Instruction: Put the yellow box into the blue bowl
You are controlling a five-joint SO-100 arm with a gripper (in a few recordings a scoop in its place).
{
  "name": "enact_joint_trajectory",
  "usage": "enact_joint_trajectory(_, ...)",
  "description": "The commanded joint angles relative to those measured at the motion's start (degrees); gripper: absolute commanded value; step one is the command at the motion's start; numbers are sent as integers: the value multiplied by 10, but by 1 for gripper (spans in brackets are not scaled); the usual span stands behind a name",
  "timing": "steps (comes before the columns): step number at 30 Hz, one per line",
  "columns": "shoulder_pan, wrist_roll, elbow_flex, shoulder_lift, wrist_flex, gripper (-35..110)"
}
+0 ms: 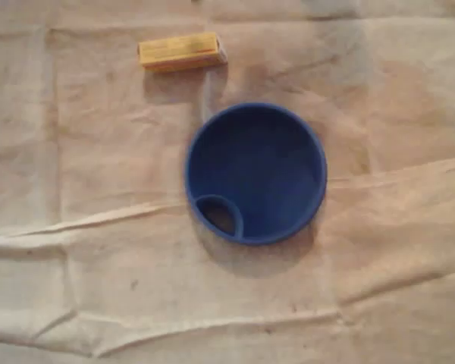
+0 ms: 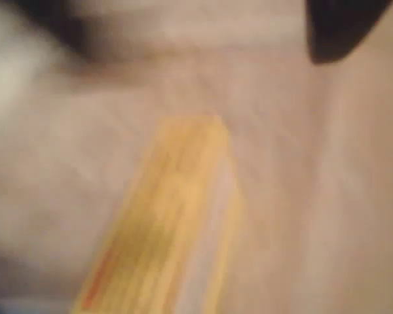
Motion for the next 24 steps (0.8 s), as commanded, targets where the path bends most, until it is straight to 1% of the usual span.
enact_joint_trajectory(1,4,39,-27,-17,-4,34)
enact_joint_trajectory(3,3,48,-28,-29,3,36)
enact_joint_trajectory(11,2,57,-28,-41,-13,37)
enact_joint_trajectory(15,-23,59,-18,-42,-33,37)
enact_joint_trajectory(20,-36,60,-17,-44,-30,37)
enact_joint_trajectory(24,-36,82,-28,-87,-40,37)
